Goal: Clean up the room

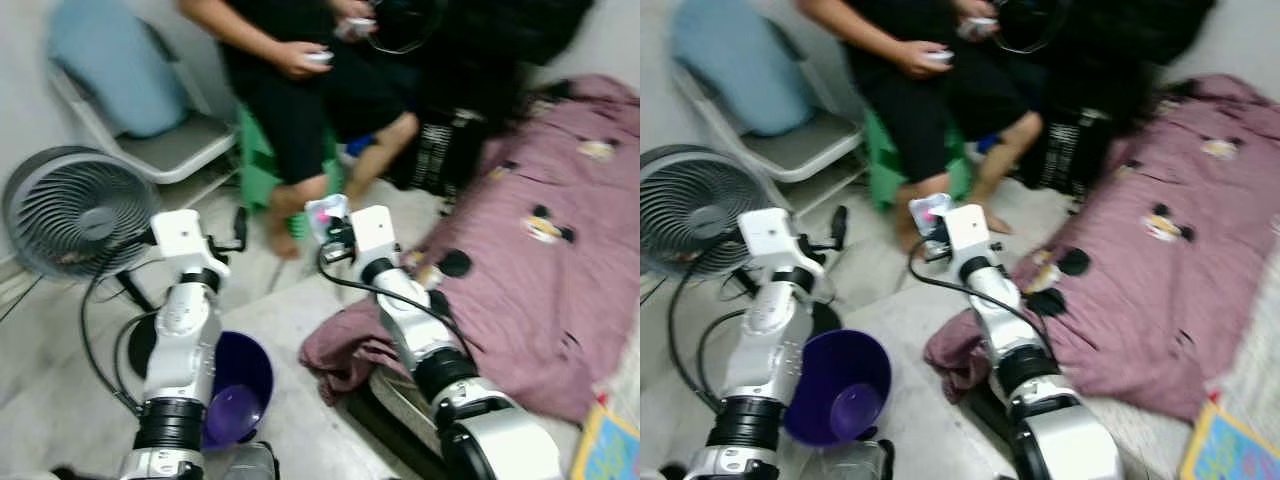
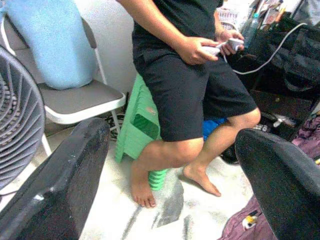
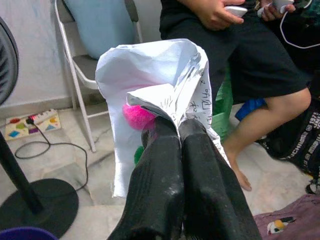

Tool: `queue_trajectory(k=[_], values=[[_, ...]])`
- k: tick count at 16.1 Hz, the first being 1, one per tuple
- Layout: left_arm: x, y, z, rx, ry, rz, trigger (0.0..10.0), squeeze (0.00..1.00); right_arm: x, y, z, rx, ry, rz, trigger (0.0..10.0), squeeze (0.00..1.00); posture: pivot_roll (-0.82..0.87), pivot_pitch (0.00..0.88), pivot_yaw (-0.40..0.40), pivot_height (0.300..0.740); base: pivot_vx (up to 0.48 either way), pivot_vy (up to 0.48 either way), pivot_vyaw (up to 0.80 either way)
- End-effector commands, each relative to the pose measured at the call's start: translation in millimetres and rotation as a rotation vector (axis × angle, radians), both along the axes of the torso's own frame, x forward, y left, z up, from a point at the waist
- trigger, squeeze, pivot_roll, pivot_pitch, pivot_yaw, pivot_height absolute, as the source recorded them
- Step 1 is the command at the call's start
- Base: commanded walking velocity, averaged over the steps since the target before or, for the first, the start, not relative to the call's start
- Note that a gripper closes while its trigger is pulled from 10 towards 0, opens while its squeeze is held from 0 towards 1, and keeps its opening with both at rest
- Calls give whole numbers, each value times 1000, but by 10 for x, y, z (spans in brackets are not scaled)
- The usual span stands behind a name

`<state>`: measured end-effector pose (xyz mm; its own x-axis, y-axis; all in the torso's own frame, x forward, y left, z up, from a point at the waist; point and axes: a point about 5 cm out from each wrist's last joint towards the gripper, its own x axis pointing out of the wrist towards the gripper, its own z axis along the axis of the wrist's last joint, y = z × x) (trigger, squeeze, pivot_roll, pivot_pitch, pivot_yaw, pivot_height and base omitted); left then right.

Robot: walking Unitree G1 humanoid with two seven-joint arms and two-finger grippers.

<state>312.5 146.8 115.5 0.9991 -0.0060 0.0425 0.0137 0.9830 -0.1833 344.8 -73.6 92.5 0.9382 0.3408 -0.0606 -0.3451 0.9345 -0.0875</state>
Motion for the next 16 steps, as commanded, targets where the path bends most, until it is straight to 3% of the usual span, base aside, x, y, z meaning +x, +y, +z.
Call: queue_trajectory(k=[1,8,11,12,13,16], values=[[4,45,16,17,-4,3,10000,0,15,48,38,15,-10,8,10000,0,57,0,-16,740,0,0,800],[7,131,-5,72,5,23,10000,0,34,52,73,19,-25,3,10000,0,70,0,-27,740,0,0,800],[-36,241,34,172,-38,32,10000,0,55,151,168,54,-50,20,10000,0,99,0,-43,740,0,0,800],[-71,328,54,326,-66,78,10000,0,69,176,207,60,-62,23,10000,0,112,0,-49,740,0,0,800],[-136,416,25,353,-74,72,10000,0,96,185,256,61,-78,20,10000,0,127,0,-60,740,0,0,800],[-258,486,-55,319,-50,90,10000,0,106,232,263,65,-67,40,10000,0,158,0,-87,740,0,0,729]])
